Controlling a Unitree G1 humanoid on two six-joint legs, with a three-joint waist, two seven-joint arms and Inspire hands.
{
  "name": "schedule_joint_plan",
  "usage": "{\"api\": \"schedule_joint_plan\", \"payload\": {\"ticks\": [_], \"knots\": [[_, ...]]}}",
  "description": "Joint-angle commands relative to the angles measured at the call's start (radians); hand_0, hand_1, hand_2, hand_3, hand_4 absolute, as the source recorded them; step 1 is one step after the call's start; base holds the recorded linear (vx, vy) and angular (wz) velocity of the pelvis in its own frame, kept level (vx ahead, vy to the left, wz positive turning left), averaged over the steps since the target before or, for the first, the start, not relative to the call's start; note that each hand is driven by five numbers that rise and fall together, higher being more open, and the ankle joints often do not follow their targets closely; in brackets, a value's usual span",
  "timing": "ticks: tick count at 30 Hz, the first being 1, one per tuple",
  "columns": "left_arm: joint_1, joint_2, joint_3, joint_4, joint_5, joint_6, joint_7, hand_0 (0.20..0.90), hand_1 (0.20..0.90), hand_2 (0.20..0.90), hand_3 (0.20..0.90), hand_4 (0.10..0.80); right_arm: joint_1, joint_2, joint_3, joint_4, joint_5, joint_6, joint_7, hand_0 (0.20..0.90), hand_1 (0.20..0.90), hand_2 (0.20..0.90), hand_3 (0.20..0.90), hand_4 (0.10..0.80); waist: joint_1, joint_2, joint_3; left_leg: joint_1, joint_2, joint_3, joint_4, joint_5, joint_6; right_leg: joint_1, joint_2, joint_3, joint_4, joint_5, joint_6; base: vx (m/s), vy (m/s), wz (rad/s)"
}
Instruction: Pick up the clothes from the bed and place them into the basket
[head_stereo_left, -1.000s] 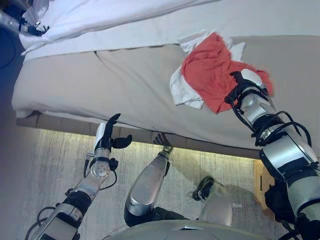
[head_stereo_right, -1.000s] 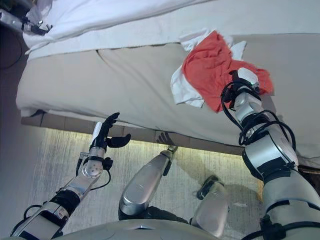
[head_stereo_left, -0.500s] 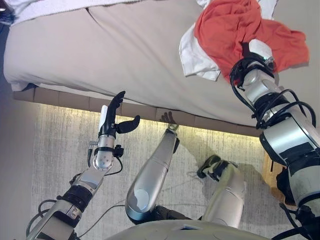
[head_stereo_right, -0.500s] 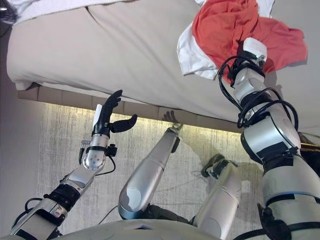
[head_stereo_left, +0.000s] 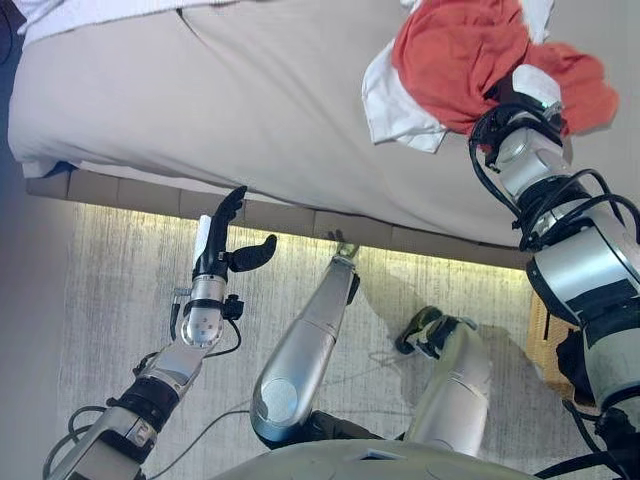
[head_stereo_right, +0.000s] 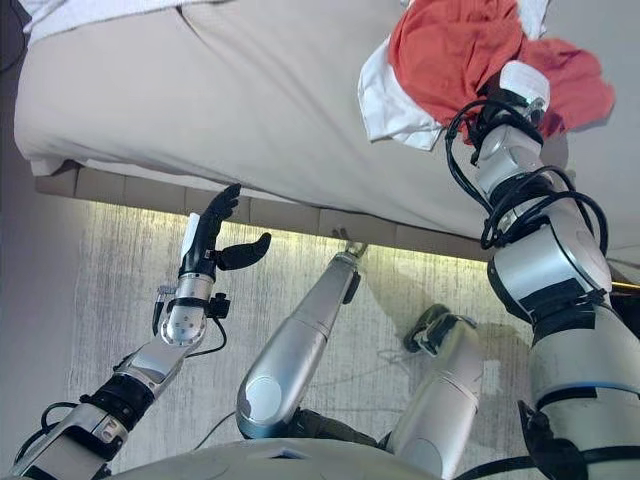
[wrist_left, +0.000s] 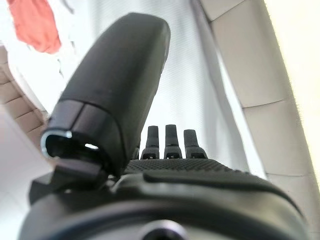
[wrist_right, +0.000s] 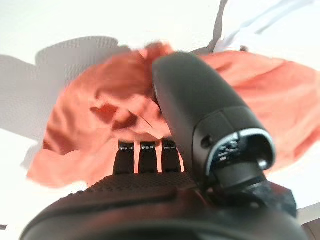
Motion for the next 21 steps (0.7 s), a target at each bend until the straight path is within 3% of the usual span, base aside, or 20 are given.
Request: {"api": "schedule_joint_plan", "payload": {"ticks": [1,8,14,21], "knots": [[-0.019,0.030,0.041,-0.057,-0.002,-0.072,0.030,0.900,0.900,0.900,0.900,0.800,-0.055,-0.073,0.045,-0.020,-0.007,-0.033,-0.058,0.300,0.300,0.300,0.200,0.100,-0.006,0.011,-0.023,0.167,0.044,0.055,0.058,-0.199,0.093,0.105,0.058,-0.023,-0.085,0.120,-0.019,0.034,-0.019,-0.18],[-0.033,0.044,0.069,-0.057,0.015,-0.036,0.015,0.900,0.900,0.900,0.900,0.800,-0.051,-0.122,0.010,-0.054,0.041,-0.072,-0.083,0.300,0.300,0.300,0.200,0.100,-0.025,-0.043,-0.045,0.377,0.080,0.070,-0.118,-0.158,0.077,0.319,0.070,-0.032,-0.292,0.175,0.002,0.036,-0.033,-0.21],[-0.027,0.050,0.080,-0.041,0.025,0.015,0.008,0.900,0.900,0.900,0.900,0.800,-0.024,-0.197,-0.038,-0.124,0.124,-0.135,-0.085,0.300,0.300,0.300,0.200,0.100,-0.076,-0.085,-0.144,0.522,0.131,0.117,-0.285,-0.099,0.055,0.465,0.094,-0.037,-0.507,0.254,0.010,0.079,0.014,-0.20],[0.019,0.044,0.094,0.002,0.046,0.061,-0.030,0.900,0.900,0.900,0.900,0.800,0.035,-0.294,-0.119,-0.241,0.169,-0.189,-0.059,0.300,0.300,0.300,0.200,0.100,-0.149,-0.117,-0.288,0.686,0.172,0.181,-0.491,-0.037,0.022,0.605,0.142,-0.012,-0.750,0.340,0.043,0.152,0.024,-0.22]]}}
